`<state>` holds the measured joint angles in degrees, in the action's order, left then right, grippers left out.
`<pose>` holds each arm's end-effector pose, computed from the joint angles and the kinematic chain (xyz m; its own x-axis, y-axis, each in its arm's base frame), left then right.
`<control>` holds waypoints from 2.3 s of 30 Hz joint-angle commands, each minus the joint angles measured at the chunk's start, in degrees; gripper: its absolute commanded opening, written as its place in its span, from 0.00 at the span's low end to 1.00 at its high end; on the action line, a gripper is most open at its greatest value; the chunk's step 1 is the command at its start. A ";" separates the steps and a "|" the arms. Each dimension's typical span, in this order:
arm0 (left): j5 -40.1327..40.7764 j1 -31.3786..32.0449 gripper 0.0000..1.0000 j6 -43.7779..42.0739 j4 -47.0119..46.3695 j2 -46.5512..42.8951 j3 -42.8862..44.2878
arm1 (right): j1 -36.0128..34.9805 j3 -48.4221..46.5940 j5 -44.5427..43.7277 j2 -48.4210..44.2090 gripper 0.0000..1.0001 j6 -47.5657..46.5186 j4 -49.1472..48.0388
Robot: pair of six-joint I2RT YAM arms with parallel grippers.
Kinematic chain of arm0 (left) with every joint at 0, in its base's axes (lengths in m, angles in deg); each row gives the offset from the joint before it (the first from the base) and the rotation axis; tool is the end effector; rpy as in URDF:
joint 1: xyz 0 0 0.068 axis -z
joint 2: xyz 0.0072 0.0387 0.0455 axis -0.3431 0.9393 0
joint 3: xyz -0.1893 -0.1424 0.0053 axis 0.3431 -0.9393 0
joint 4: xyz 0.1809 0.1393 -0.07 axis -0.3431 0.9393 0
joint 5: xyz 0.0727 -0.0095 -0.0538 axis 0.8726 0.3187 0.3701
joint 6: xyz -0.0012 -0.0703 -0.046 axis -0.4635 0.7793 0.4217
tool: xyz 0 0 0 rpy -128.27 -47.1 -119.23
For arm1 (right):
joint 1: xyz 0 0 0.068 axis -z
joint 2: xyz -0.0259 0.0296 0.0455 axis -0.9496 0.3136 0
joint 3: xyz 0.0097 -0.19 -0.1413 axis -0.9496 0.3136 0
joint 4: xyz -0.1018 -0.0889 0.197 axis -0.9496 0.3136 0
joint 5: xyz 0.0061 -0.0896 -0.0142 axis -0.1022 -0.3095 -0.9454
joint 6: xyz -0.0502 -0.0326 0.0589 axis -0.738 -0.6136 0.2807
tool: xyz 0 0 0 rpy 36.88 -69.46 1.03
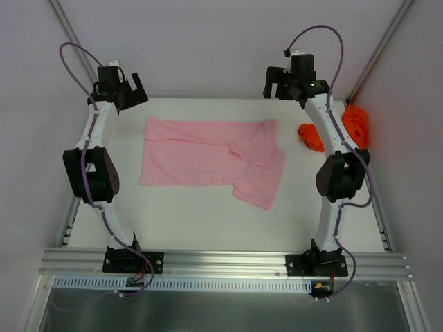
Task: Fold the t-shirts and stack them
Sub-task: Fold the flattened tshirt in 1/3 of the way
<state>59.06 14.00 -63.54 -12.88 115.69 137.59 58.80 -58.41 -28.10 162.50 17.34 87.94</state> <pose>0.4721 0.0450 0.2503 -0.5194 -0.3053 -0.7981 -0.1836 0.9521 -0.2447 0.4793 0.1132 0.2904 -0.4767 -0.2037 -0.8551 -0.3045 0.9508 -0.0567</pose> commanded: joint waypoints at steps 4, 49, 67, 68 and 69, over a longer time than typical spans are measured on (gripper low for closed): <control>-1.68 0.00 0.99 4.10 -7.59 -16.12 -19.92 | 0.18 24.68 -0.18 -19.77 0.96 -1.67 -3.29; 4.03 -0.26 0.52 10.97 -4.45 3.64 -13.54 | 0.10 49.36 -2.11 -30.60 0.97 4.31 -8.06; 2.36 -0.26 0.45 6.49 1.00 6.01 -10.20 | 0.18 50.76 -4.22 -31.65 0.97 4.93 -8.50; 2.36 -0.18 0.44 5.70 1.18 6.45 -10.02 | 0.18 50.85 -4.30 -31.65 0.97 4.93 -8.50; 2.71 -0.17 0.42 5.26 1.36 6.63 -10.02 | 0.18 50.85 -4.39 -31.65 0.97 5.01 -8.50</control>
<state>62.84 13.98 -55.34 -13.16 121.44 125.18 58.80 -6.89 -31.27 131.98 21.17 80.81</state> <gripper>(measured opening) 0.436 0.968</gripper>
